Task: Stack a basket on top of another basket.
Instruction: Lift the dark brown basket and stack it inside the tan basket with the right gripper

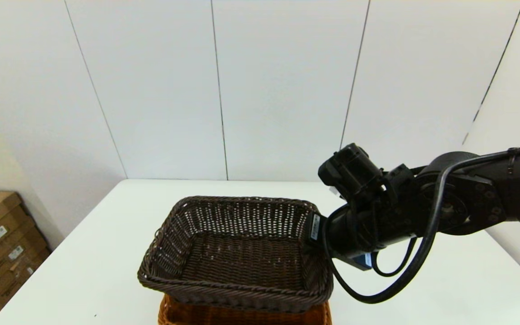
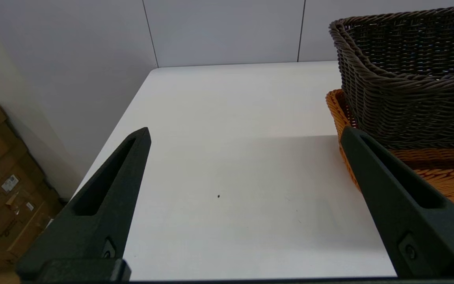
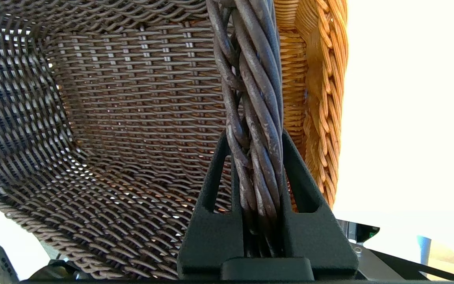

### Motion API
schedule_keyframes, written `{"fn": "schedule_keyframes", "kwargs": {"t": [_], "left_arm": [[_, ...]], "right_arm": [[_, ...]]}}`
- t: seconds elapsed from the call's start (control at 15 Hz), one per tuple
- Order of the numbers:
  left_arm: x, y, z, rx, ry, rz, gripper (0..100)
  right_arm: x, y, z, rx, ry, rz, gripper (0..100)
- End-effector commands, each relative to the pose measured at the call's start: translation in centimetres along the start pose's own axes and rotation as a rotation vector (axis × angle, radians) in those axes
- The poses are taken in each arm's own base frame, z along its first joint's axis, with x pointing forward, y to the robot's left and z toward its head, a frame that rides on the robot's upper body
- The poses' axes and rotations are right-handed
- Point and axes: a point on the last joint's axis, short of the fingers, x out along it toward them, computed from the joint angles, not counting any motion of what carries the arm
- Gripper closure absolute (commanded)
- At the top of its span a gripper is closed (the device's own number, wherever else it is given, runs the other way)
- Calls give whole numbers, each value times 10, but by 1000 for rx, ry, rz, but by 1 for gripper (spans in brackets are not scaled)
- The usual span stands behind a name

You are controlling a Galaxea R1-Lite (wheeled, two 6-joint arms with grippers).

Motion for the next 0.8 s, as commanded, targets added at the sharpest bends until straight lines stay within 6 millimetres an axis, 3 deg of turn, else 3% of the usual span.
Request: {"fn": "schedule_keyframes", "kwargs": {"t": [0.07,0.8], "left_arm": [[0,0,-1,1,2,0,0],[0,0,-1,1,0,0,0]], "right_arm": [[-2,-1,-3,2,5,2,100],[4,0,-4,2,13,-1,100]]}}
